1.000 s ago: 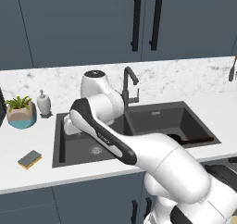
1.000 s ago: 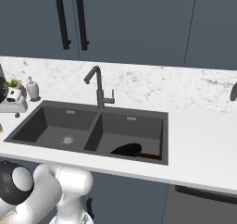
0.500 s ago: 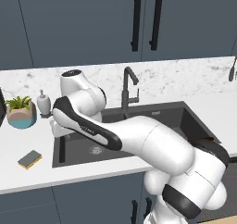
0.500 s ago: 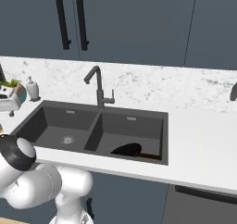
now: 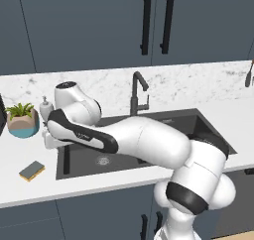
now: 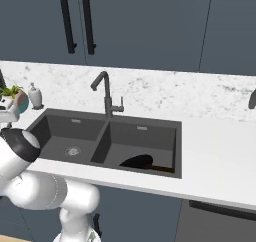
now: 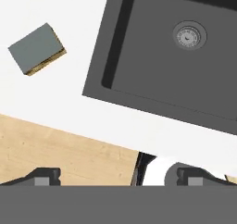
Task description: Pick the pan and sponge and place them into the sink. Then turn on the water.
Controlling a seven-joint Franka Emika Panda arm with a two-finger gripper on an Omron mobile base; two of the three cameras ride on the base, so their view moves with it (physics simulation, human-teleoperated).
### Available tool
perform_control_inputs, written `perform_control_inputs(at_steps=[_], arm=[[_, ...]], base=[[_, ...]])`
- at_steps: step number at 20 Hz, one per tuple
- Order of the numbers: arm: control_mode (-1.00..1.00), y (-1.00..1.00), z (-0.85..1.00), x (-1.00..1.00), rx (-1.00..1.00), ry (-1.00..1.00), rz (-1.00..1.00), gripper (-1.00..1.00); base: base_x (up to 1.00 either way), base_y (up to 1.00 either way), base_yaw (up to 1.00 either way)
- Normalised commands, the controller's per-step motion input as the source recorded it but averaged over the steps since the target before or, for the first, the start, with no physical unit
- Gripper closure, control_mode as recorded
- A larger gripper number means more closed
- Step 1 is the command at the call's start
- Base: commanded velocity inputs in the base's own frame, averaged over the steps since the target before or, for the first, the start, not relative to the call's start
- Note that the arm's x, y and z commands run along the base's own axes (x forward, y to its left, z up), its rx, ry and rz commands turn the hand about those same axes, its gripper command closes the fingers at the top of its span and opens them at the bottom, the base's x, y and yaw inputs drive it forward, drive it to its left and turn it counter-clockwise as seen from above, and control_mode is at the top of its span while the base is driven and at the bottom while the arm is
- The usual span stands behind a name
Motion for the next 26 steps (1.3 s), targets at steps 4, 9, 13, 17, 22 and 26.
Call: perform_control_inputs(at_steps=[4,9,13,17,22,26], arm=[[-1.0,0.48,-0.21,0.22,0.0,0.01,-0.13,-1.0],[-1.0,0.52,-0.26,0.15,0.0,0.0,-0.13,-1.0],[-1.0,0.34,-0.16,0.34,0.0,0.03,-0.11,-1.0],[-1.0,0.23,-0.1,0.39,0.0,0.06,-0.1,-1.0],[-1.0,0.28,-0.18,0.18,0.0,0.0,-0.09,-1.0],[-1.0,0.29,-0.19,0.05,-0.01,0.0,-0.07,-1.0]], base=[[0.0,0.0,0.0],[0.0,0.0,0.0],[0.0,0.0,0.0],[0.0,0.0,0.0],[0.0,0.0,0.0],[0.0,0.0,0.0]])
